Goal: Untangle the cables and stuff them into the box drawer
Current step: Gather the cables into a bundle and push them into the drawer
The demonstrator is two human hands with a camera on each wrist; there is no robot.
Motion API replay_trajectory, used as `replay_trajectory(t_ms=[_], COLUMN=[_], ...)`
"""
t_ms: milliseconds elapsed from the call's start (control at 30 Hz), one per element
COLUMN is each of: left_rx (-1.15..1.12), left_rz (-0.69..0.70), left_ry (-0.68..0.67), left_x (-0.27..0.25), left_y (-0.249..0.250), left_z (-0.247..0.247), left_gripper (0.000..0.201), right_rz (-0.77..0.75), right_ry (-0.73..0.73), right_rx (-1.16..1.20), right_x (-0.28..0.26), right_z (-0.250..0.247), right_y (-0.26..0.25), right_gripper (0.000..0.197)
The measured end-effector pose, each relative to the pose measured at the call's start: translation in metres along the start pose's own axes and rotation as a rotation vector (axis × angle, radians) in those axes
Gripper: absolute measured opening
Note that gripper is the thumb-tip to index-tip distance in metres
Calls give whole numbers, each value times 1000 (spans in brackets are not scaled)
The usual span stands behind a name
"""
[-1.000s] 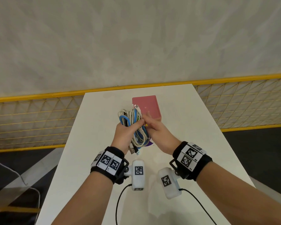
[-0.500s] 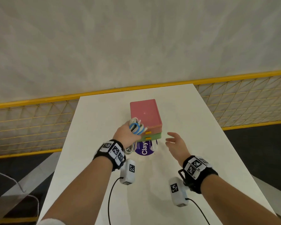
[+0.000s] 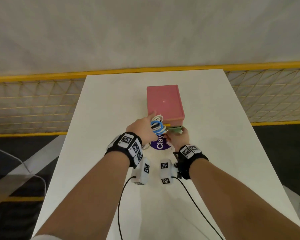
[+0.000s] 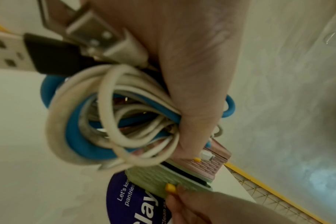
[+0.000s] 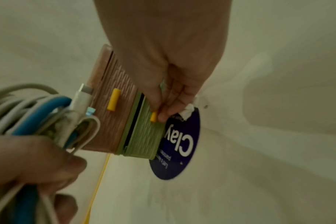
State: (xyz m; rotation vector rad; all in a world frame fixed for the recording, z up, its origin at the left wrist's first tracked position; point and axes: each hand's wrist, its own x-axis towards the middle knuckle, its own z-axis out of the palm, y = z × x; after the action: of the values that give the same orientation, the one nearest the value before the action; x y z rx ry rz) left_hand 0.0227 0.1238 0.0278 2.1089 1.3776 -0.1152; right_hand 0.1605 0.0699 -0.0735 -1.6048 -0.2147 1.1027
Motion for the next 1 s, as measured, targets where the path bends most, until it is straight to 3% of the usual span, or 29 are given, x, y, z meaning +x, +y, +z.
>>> replay_trajectory(t_ms=[167,267,400,467,533,700,800,900,1000], left_rx=[11,-17,-130,-148,-119,280,432,423,400], left_rz=[22,39,67,87,116,166,106,-2,-60], left_ry=[-14,-19,132,204,199,6,-45,-3,45], left_x=[-2,-3,-13,-21,-26,-18,-5,11,24], left_y=[-1,-2,-7,-7,-5,21,38,48,52], left_z=[-1,-2,5,12,19,43,61,78,88], left_gripper=[100,98,67,49,43,25,19,17,24], right_rz=[-44,-85,-227,-255,-217,-283,-474,-656,-634], right_ry=[9,115,232,151,14,-130,-164,-287,-307], right_rx=[-68,-258,-507,-598,-671,-757,-839,-1039,-1214], right_x=[-38,-61,-49,-36,-31,-44,-48,-51,-46], right_z=[-24,-33,-31,-31,-35,-48,-53,-56,-56], right_y=[27,26,5,-6,-12,-2,1,6,11], right_gripper=[44,62,66,63,65,82,91,96,84])
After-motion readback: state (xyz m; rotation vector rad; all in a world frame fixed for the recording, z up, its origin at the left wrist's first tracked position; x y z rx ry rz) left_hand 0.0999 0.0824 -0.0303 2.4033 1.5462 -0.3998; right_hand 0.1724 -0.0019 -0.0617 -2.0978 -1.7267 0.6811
